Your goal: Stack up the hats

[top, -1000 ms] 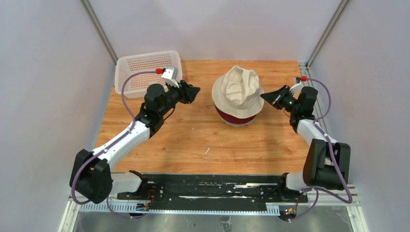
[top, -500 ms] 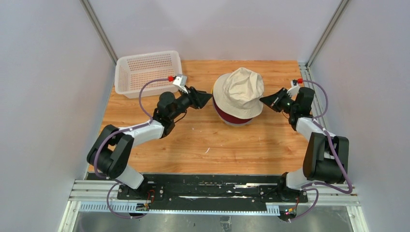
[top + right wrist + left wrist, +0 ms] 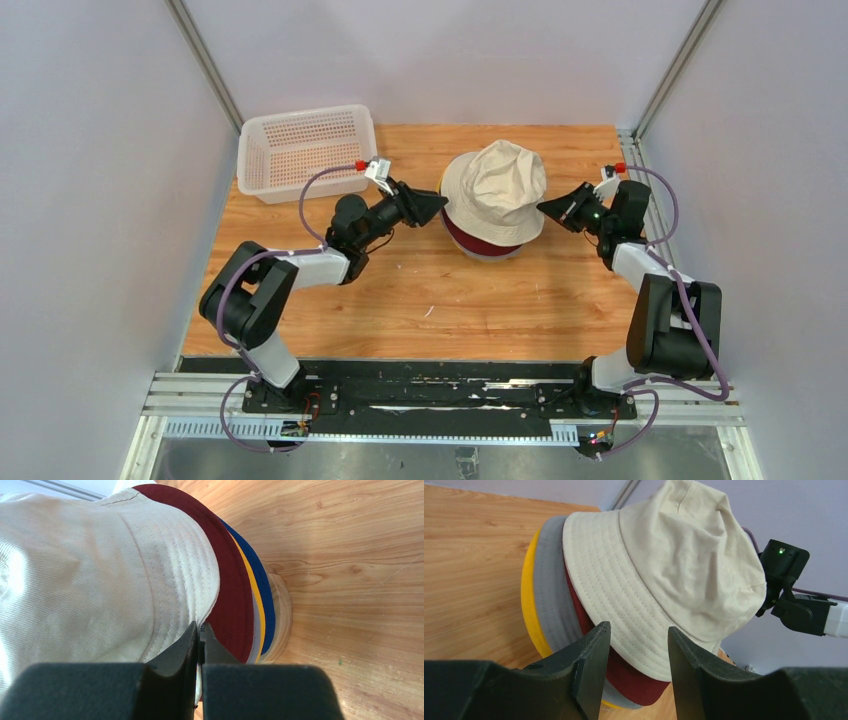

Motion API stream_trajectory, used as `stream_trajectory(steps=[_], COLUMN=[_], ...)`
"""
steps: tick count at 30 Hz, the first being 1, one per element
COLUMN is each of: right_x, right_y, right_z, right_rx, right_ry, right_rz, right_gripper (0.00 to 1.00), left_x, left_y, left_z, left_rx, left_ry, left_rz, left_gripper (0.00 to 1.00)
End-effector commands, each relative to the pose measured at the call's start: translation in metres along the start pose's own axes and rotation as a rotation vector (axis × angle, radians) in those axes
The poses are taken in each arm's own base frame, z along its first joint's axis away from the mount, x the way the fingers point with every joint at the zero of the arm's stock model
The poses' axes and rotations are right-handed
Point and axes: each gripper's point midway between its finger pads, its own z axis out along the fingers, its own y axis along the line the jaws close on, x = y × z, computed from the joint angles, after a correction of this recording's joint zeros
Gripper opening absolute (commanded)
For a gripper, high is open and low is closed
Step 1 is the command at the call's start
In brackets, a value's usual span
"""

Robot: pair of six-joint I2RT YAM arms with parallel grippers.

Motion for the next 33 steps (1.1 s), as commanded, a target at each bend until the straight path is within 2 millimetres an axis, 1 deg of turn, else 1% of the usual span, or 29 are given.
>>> stream_trajectory(steps=[1,27,31,33], right_x=[-0.006,-0.008,-0.008,-0.008], right_y=[-0.006,0.000,0.000,0.000], right_z=[-0.002,-0.005,-0.005,-0.005], right_rx=[0.041,0.028,0.028,0.028], right_ry=[-0.017,-0.018,-0.018,-0.018], right_rz=[-0.019,-0.026,-0.029,-0.029], right_gripper=[0.00,0.00,0.00,0.00], left_x=[-0.004,0.018,0.016,0.013], left_y=[-0.010,0.014,0.011,0.005], left_z=[0.009,0.023,0.025,0.026], left_rx=[0.064,0.034,0.057,0.095], left_ry=[-0.030,0.001,-0.018,-0.039], left_rz=[-0.013,-0.040,-0.047,-0.051], left_gripper=[0.51,0.51,0.51,0.51])
